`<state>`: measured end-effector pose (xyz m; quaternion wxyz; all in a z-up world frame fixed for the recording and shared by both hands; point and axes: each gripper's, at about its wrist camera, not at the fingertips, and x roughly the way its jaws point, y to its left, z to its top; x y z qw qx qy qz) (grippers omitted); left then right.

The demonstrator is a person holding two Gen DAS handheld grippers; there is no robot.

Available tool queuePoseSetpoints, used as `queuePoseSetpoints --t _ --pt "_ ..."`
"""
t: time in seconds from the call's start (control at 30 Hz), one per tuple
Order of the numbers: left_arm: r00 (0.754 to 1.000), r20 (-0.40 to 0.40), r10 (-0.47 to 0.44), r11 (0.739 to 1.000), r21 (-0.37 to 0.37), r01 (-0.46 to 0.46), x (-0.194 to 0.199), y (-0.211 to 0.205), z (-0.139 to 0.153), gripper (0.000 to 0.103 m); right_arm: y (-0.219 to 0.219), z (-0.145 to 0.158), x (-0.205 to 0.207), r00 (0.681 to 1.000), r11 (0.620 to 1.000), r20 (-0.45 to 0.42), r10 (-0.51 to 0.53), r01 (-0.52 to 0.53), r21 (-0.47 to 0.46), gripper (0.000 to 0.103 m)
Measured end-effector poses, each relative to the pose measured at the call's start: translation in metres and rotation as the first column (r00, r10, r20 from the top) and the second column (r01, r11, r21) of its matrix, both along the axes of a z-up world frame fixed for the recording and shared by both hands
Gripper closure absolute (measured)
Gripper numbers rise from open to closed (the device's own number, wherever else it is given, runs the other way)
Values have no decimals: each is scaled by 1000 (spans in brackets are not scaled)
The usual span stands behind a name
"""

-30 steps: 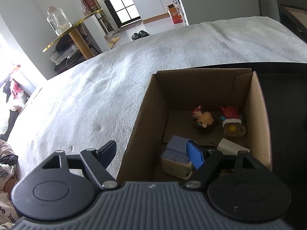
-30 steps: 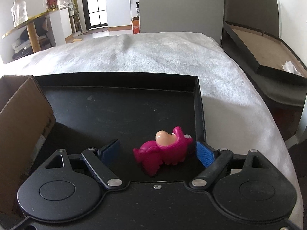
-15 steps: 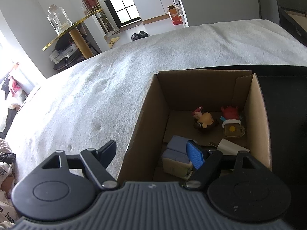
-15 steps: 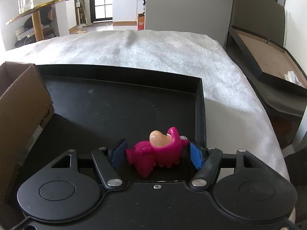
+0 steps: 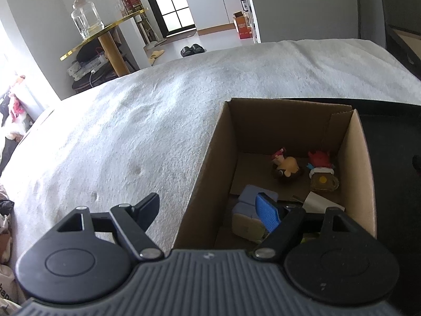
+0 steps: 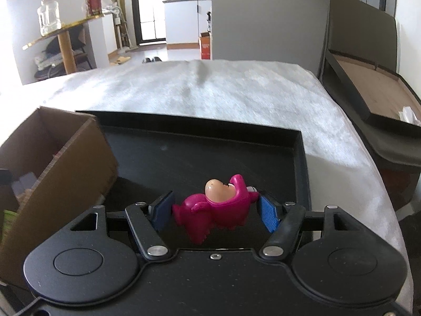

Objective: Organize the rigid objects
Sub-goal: 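Close the right gripper on the pink plush toy and lift, then carry the pink plush toy into the cardboard box and open the right gripper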

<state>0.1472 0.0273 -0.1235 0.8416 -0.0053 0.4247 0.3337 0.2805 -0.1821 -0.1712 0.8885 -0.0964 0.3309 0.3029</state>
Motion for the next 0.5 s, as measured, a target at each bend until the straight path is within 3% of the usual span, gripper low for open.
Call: queuePoseSetpoints --t 0.5 --pt "999 45 -17 998 -61 20 -17 13 2 24 29 31 -28 987 983 88 135 -145 116 36"
